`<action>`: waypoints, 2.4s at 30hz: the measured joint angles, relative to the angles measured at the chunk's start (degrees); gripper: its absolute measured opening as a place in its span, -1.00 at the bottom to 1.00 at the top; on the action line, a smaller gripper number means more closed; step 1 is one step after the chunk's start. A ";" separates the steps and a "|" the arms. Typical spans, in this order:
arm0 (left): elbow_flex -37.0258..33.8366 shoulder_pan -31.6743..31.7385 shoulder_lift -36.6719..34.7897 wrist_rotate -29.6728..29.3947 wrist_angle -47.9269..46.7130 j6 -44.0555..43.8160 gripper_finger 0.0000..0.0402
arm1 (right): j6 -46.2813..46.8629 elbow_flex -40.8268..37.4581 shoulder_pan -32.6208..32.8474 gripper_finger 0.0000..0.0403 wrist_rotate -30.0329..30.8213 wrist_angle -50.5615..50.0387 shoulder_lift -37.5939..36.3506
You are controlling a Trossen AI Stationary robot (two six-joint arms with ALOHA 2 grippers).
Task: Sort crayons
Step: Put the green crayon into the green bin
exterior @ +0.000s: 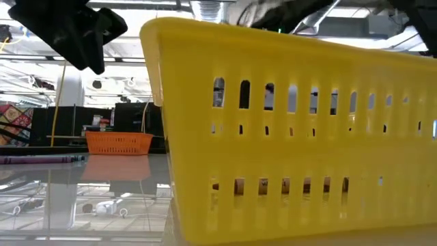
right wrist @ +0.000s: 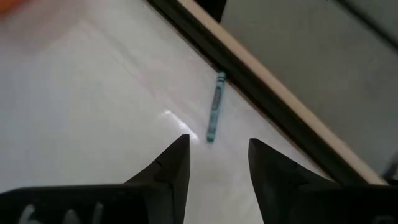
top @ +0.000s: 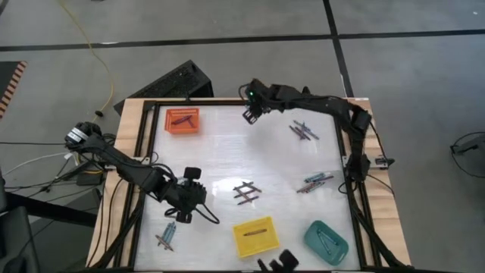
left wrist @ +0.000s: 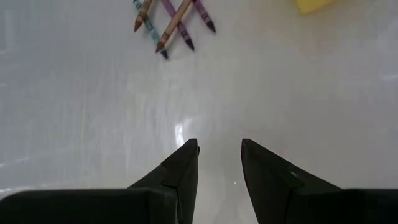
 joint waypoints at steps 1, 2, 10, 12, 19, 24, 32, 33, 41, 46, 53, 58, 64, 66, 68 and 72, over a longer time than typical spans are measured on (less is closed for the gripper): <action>-0.23 0.00 0.00 -0.02 0.53 0.10 -0.44 | -0.14 0.11 -0.60 -0.24 -1.43 1.39 1.71; -0.37 0.00 0.00 -0.01 0.95 0.14 -0.44 | -0.28 0.59 -1.39 -0.25 -2.05 1.75 3.17; -0.45 -0.03 0.00 0.77 1.30 -0.88 -0.44 | -0.80 9.90 -4.79 -0.26 -4.36 -2.49 14.18; -0.45 -0.04 0.00 0.88 1.35 -0.85 -0.44 | -1.66 12.22 -5.26 -0.26 -4.25 -3.95 15.87; -0.45 -0.04 0.00 0.44 1.55 -0.88 -0.44 | -3.45 16.08 -5.22 -0.26 -6.14 -4.09 20.71; -0.45 -0.04 0.00 0.47 1.62 -1.30 -0.44 | -3.25 16.26 -6.06 -0.27 -8.44 -4.46 23.10; -0.45 -0.04 0.00 0.90 1.72 -0.85 -0.44 | -3.79 16.33 -6.13 -0.54 -8.84 -6.42 24.00; -0.45 -0.04 0.00 0.90 1.72 -0.84 -0.44 | -3.90 16.33 -6.08 -0.60 -9.30 -6.64 24.00; -0.45 -0.04 0.00 0.90 1.72 -0.83 -0.44 | -5.83 16.31 -4.65 -0.96 -10.42 -8.73 24.13; -0.45 -0.04 0.00 0.90 1.74 -0.82 -0.44 | -6.35 16.21 -2.79 -0.99 -10.94 -12.39 23.51; -0.45 -0.06 0.00 0.89 1.74 -0.56 -0.44 | -7.76 15.76 1.28 -0.99 -11.44 -20.80 19.50; -0.45 -0.07 0.00 0.59 1.72 0.16 -0.44 | -7.18 15.68 4.59 -1.00 -11.46 -23.74 14.21; -0.45 -0.05 0.00 0.40 1.72 0.36 -0.44 | -4.95 15.91 10.55 -1.00 -8.00 -30.39 6.13; -0.45 -0.06 0.00 0.40 1.72 0.57 -0.44 | -3.55 15.91 13.69 -1.00 -7.42 -32.72 3.49; -0.45 -0.07 0.00 0.35 1.72 0.91 -0.44 | -1.63 15.89 17.14 -1.00 -7.27 -34.58 1.05; -0.45 -0.04 0.00 -1.02 1.76 2.28 -0.44 | 4.25 15.89 25.01 -1.00 -4.86 -39.46 -4.14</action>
